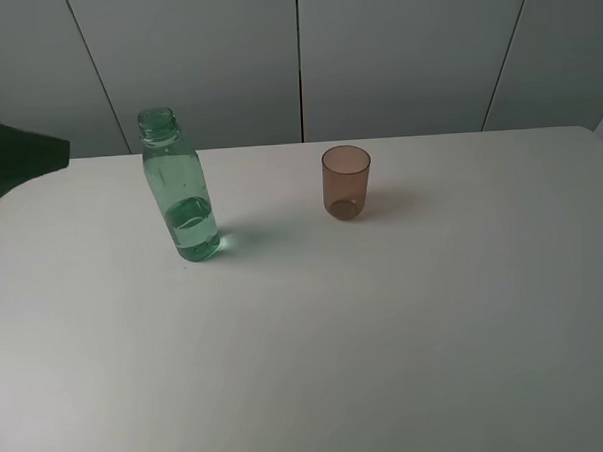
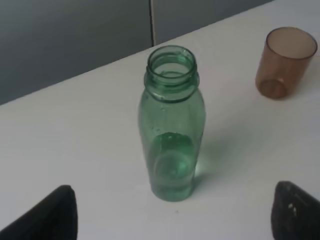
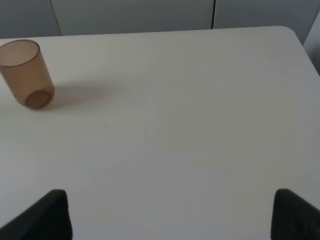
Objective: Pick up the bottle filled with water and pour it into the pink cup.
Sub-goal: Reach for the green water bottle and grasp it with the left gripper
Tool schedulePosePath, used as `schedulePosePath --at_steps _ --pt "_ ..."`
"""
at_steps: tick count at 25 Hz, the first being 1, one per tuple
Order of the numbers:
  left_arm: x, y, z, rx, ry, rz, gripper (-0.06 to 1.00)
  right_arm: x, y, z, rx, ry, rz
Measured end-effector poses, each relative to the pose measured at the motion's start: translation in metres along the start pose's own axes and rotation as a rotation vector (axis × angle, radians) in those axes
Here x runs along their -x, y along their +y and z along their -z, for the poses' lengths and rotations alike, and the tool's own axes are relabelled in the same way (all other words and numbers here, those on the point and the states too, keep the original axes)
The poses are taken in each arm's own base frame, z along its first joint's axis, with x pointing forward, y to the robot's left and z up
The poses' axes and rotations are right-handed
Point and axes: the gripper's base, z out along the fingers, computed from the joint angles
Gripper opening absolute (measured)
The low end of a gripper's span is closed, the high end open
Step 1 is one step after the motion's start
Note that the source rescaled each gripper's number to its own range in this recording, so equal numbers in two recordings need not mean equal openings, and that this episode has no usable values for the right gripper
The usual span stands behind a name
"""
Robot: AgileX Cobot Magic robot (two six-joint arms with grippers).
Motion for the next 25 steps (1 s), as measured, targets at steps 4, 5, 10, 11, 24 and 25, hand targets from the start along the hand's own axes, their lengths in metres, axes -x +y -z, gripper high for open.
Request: schedulePosePath --at_steps 4,5,10,11,24,25 --pt "-0.034 -0.003 -0.012 0.045 0.0 -0.049 0.97 0.0 0.0 0.0 0.0 0.0 0.0" --pt "-0.042 -0.004 -0.014 0.058 -0.002 -0.058 0.97 0.0 0.0 0.0 0.0 0.0 0.0" --pt "-0.061 -0.004 -0.019 0.132 -0.052 -0.097 0.97 0.0 0.0 0.0 0.0 0.0 0.0" --pt "-0.062 -0.004 -0.021 0.138 -0.054 -0.103 0.97 0.0 0.0 0.0 0.0 0.0 0.0" --pt "-0.079 0.004 -0.071 0.199 0.024 -0.162 0.97 0.0 0.0 0.0 0.0 0.0 0.0" --pt "-0.079 0.003 -0.073 0.195 0.009 -0.172 0.97 0.0 0.0 0.0 0.0 0.0 0.0"
